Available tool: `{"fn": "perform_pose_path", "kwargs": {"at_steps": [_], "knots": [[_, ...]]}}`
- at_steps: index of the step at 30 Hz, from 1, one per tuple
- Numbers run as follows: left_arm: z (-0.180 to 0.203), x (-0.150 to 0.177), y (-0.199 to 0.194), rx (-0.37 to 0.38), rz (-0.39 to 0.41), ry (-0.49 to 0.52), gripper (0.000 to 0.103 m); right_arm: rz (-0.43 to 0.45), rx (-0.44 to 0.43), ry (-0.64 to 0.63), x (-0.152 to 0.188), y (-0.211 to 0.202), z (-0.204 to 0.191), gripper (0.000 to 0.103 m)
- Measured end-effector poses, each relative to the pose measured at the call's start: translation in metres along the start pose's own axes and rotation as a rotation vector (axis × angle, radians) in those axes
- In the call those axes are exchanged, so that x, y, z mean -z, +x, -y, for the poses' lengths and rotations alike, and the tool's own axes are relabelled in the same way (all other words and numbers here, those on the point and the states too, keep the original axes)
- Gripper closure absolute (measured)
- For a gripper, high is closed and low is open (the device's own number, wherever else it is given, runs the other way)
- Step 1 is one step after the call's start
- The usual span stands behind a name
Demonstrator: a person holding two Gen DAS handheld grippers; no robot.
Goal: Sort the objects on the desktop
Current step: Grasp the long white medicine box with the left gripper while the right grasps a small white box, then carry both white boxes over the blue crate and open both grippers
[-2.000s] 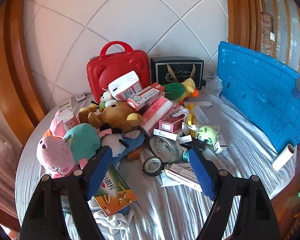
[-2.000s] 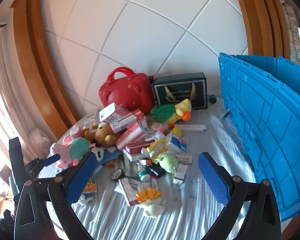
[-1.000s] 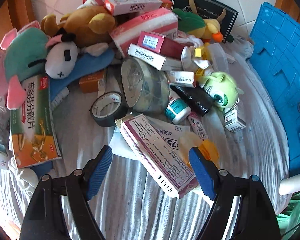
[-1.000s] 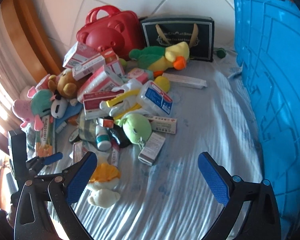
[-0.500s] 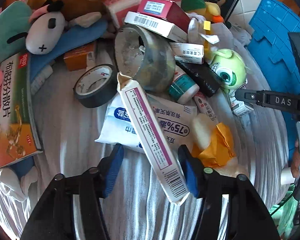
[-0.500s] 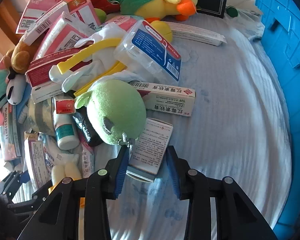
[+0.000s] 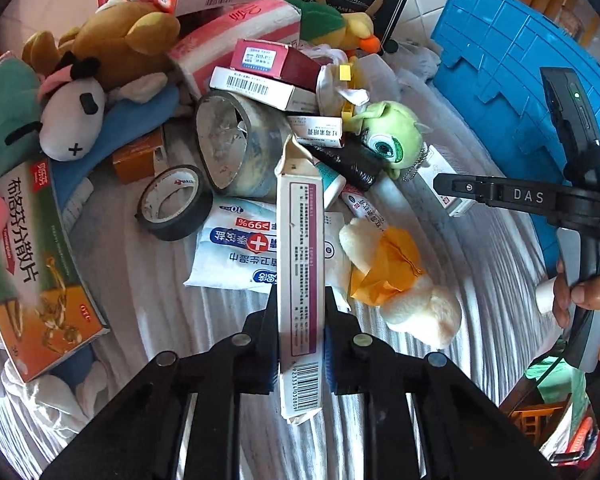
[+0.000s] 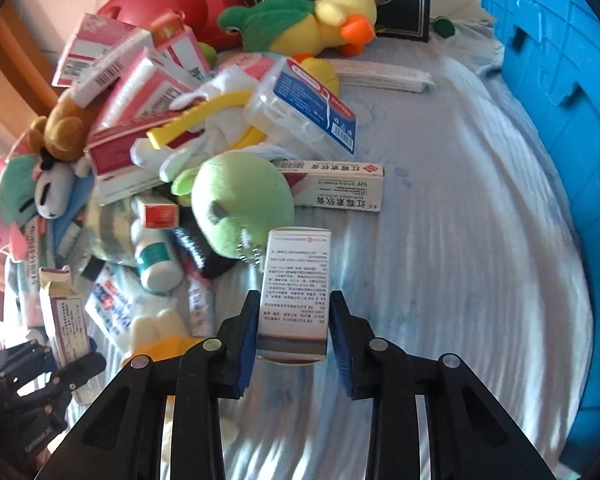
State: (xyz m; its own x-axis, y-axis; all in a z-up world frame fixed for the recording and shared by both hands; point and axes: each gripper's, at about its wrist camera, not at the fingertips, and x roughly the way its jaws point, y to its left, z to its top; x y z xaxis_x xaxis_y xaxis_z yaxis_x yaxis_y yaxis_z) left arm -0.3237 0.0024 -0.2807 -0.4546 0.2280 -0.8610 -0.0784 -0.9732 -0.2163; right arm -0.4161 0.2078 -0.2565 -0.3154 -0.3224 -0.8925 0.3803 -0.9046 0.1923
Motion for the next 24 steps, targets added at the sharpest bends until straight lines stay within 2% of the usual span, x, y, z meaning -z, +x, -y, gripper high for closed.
{"fn": "perform_pose_path", "kwargs": {"at_steps": [7, 11, 13, 18, 24], "knots": [[0.009, -0.025, -0.049, 0.007, 0.109, 0.110, 0.086, 0.141, -0.036, 0.018, 0.003, -0.065, -0.023, 0.072], [0.035, -0.052, -0.074, 0.032, 0.184, 0.215, 0.086, 0.257, -0.034, 0.038, -0.011, -0.102, -0.034, 0.072], [0.053, -0.065, -0.090, 0.068, 0.226, 0.276, 0.086, 0.326, -0.026, 0.052, -0.008, -0.132, -0.037, 0.072], [0.122, -0.097, -0.131, 0.192, 0.356, 0.423, 0.086, 0.524, 0.053, 0.083, 0.009, -0.223, -0.036, 0.072], [0.233, -0.126, -0.181, 0.332, 0.491, 0.570, 0.086, 0.776, 0.222, 0.126, 0.044, -0.341, -0.008, 0.072]]}}
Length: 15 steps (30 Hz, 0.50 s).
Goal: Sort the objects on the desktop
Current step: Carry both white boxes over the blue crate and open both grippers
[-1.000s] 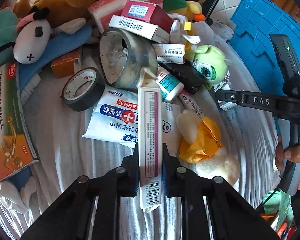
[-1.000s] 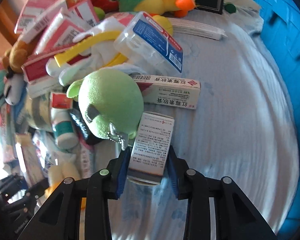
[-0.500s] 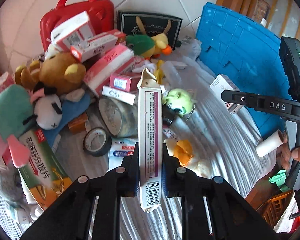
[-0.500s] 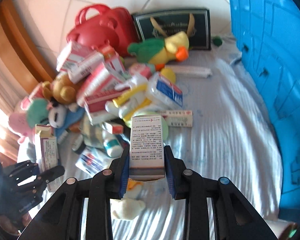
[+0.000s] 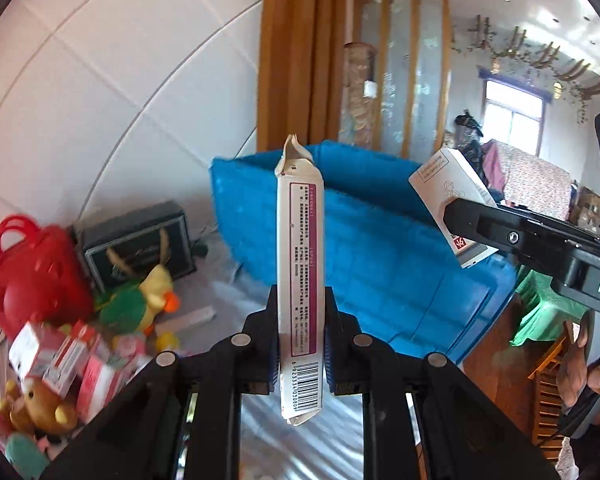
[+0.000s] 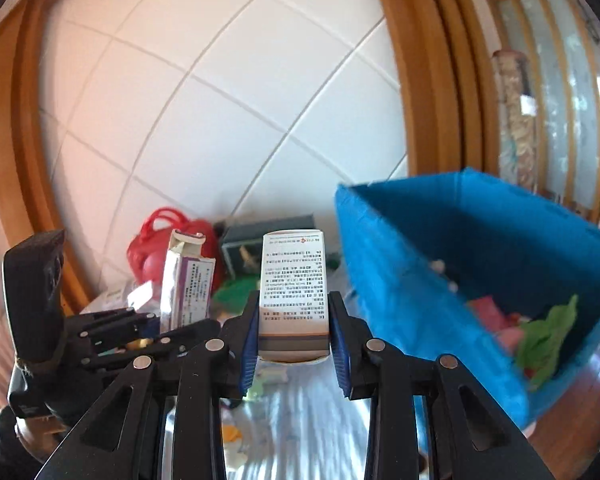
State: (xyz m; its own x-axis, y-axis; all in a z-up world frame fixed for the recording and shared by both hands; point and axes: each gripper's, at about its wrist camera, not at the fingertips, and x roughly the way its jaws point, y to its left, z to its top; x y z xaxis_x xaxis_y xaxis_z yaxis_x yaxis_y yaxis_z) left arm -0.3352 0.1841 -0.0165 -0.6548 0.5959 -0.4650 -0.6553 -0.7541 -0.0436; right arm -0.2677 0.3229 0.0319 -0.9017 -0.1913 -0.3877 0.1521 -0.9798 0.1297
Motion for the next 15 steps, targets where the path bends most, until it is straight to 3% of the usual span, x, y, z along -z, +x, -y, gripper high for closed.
{"fn": "perform_pose_path", "kwargs": {"at_steps": [6, 10, 12, 14, 15], "knots": [[0.079, -0.073, 0.047, 0.080, 0.054, 0.053, 0.086, 0.093, 0.149, 0.060, -0.039, -0.032, 0.082, 0.072], [0.118, -0.111, 0.088, 0.045, 0.047, 0.067, 0.083, 0.108, 0.229, 0.093, -0.056, -0.028, 0.134, 0.071], [0.134, -0.130, 0.112, 0.004, 0.026, 0.091, 0.066, 0.109, 0.279, 0.127, -0.068, -0.021, 0.164, 0.066], [0.143, -0.143, 0.126, -0.050, 0.040, 0.091, 0.041, 0.104, 0.290, 0.171, -0.078, -0.012, 0.193, 0.049], [0.145, -0.147, 0.129, -0.083, 0.052, 0.088, 0.039, 0.101, 0.288, 0.183, -0.081, -0.010, 0.204, 0.043]]}}
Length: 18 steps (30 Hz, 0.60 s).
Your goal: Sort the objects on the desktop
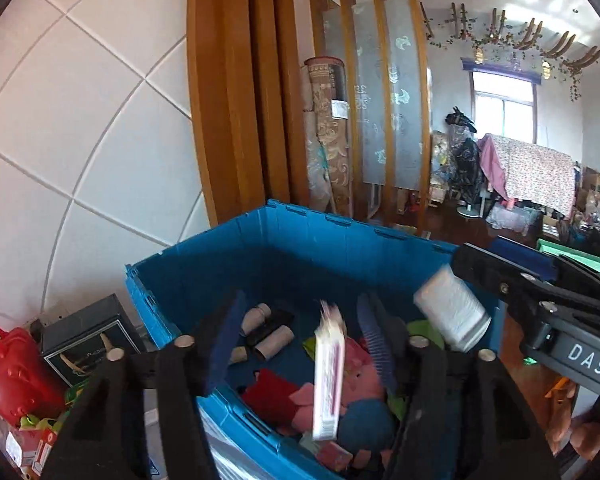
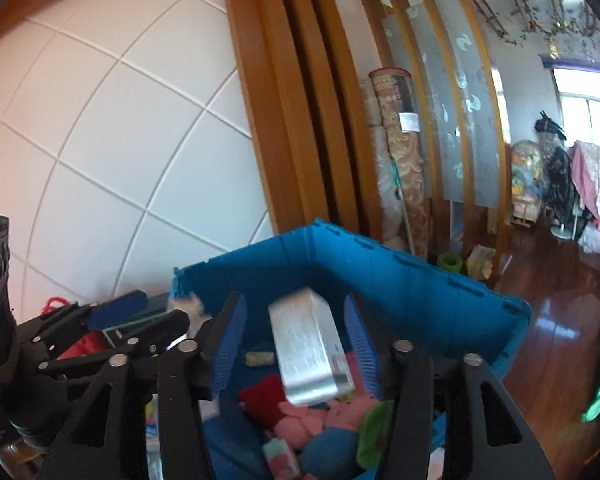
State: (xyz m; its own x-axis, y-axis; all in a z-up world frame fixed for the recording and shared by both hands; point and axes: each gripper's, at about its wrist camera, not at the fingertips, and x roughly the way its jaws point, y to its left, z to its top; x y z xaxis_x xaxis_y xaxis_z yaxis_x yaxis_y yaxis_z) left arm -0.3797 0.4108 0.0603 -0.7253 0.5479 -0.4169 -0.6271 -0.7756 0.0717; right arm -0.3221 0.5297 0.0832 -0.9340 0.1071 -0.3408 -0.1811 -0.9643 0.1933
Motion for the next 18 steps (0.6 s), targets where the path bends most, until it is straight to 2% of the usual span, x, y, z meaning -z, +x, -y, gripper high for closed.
{"fn": "perform_pose_path", "kwargs": {"at_steps": [3, 6, 8, 12, 18], "knots": [[0.000, -0.002, -0.008, -0.073, 0.042, -0.011, 0.037, 0.011, -0.010, 0.019, -0.005, -0.006, 0.020, 0.041], [-0.008, 0.010, -0.025, -0.116, 0.060, -0.051, 0.037, 0.038, -0.019, 0.019, 0.002, -0.021, 0.027, 0.028], [-0.013, 0.022, -0.036, -0.137, 0.059, -0.076, 0.037, 0.051, -0.053, 0.024, 0.006, -0.029, 0.030, 0.028], [-0.025, 0.052, -0.073, -0.203, 0.078, -0.100, 0.037, 0.077, -0.098, -0.006, 0.017, -0.049, 0.016, 0.016], [-0.047, 0.096, -0.130, -0.322, 0.094, -0.125, 0.037, 0.122, -0.151, -0.074, 0.043, -0.087, -0.028, 0.000]]}}
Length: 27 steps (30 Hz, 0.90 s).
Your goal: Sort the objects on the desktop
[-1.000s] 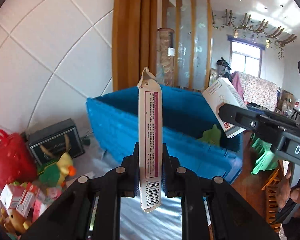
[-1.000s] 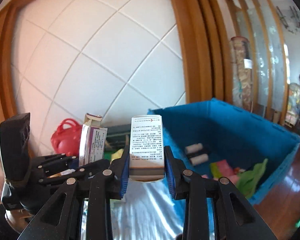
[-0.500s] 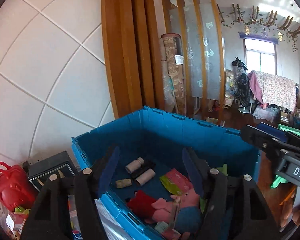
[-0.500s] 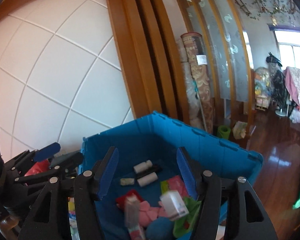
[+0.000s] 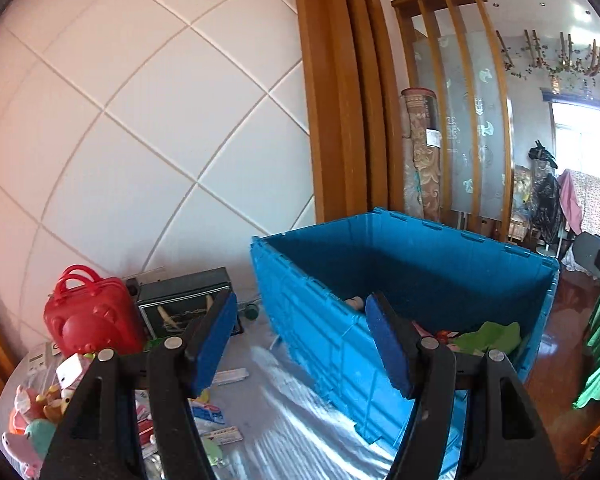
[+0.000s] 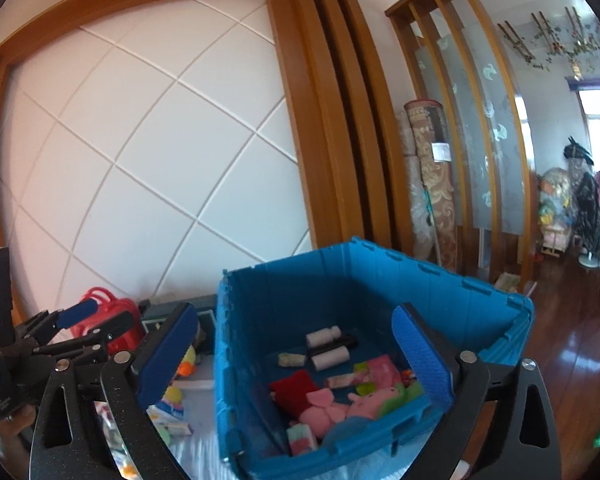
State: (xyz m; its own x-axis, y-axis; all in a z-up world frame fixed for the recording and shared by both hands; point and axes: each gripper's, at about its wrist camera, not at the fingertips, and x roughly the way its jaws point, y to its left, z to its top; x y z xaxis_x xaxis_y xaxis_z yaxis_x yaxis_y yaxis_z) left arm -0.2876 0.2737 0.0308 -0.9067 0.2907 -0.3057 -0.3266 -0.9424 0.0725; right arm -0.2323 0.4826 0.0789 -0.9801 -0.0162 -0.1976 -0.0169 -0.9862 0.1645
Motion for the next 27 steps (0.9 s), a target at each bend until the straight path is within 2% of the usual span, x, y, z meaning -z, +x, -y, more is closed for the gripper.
{"fn": "perform_pose_path", "kwargs": {"at_steps": [7, 11, 18, 23, 27], "knots": [[-0.060, 0.043, -0.055, -0.103, -0.036, -0.074, 0.037, -0.026, -0.053, -0.034, 0.035, -0.027, -0.062, 0.000], [-0.092, 0.068, -0.086, -0.151, -0.073, -0.077, 0.037, -0.075, -0.051, -0.001, 0.054, -0.037, -0.090, 0.000], [-0.155, 0.104, -0.160, -0.248, -0.081, -0.092, 0.037, -0.110, -0.071, 0.000, 0.085, -0.080, -0.157, 0.000], [-0.180, 0.116, -0.197, -0.309, -0.090, -0.092, 0.037, -0.109, -0.102, -0.038, 0.098, -0.113, -0.200, 0.000], [-0.188, 0.123, -0.222, -0.345, -0.083, -0.108, 0.036, -0.098, -0.111, -0.045, 0.099, -0.130, -0.216, 0.000]]}}
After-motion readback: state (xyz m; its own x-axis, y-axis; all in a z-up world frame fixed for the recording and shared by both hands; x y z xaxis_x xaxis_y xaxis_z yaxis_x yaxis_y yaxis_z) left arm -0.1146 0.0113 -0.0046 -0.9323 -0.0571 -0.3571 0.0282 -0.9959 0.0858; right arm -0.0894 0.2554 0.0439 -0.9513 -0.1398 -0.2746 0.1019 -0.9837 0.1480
